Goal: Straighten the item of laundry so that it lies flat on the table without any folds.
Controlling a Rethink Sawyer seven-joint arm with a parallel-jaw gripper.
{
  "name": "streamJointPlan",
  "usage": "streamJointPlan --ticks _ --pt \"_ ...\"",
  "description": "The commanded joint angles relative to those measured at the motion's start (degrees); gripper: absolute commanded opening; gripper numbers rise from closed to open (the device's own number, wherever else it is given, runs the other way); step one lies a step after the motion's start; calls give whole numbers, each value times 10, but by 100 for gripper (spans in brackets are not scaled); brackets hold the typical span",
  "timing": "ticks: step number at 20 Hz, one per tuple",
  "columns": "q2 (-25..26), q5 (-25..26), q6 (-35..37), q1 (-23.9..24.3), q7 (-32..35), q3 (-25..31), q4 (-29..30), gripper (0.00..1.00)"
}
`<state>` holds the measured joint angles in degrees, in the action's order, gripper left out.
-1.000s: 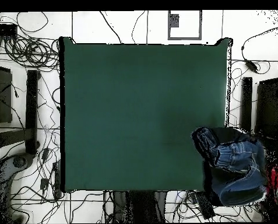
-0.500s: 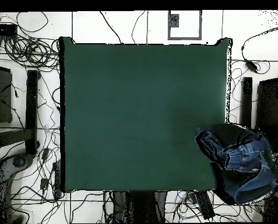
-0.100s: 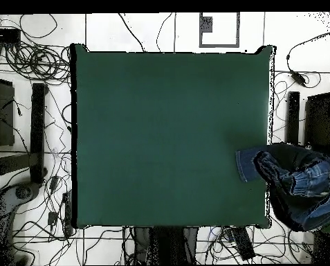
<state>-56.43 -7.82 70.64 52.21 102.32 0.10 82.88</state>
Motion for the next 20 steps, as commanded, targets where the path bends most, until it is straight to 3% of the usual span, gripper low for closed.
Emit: streamJointPlan --ticks 1,15,20 --pt "37 34 27 7 -182 113 -56 0" --pt "72 79 80 47 -182 176 -124 0" --pt "41 89 73 48 -162 172 -107 0"
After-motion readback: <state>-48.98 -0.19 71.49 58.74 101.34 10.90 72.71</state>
